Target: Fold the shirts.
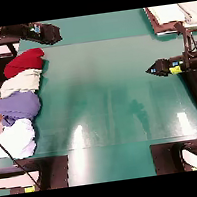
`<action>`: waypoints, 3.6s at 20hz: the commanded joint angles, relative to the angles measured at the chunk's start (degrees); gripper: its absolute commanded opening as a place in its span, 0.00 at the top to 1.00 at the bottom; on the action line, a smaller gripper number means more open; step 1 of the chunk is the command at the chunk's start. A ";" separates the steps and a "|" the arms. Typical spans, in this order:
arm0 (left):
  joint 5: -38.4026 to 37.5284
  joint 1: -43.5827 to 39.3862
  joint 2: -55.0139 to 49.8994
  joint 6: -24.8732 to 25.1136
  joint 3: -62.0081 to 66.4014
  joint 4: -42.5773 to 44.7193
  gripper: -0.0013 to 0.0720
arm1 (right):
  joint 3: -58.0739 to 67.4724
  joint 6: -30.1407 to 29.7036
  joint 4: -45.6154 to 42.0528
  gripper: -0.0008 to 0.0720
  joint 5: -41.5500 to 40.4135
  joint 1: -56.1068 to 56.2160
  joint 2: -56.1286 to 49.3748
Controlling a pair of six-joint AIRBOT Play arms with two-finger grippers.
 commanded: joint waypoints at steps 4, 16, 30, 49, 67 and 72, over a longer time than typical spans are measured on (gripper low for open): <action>0.07 0.00 0.02 0.02 0.00 0.00 0.94 | -0.02 0.02 0.00 0.96 -0.24 0.07 -0.04; 2.36 0.00 0.00 0.63 0.00 0.66 0.94 | -0.04 0.02 0.00 0.96 -0.24 0.07 -0.04; 15.54 16.48 -22.88 -13.53 0.00 29.51 0.06 | -0.02 0.04 0.04 0.96 -0.28 0.09 -0.04; 11.69 14.29 -3.82 -4.37 8.02 28.61 0.95 | 15.10 0.02 -0.24 0.96 -3.32 0.07 2.27; 3.28 -24.26 10.84 -2.03 -21.68 13.60 0.24 | 31.74 0.02 -4.59 0.96 6.84 0.07 2.47; 5.44 -10.19 10.82 -7.61 -25.97 15.26 0.24 | 31.74 0.04 -4.59 0.96 8.37 0.07 2.45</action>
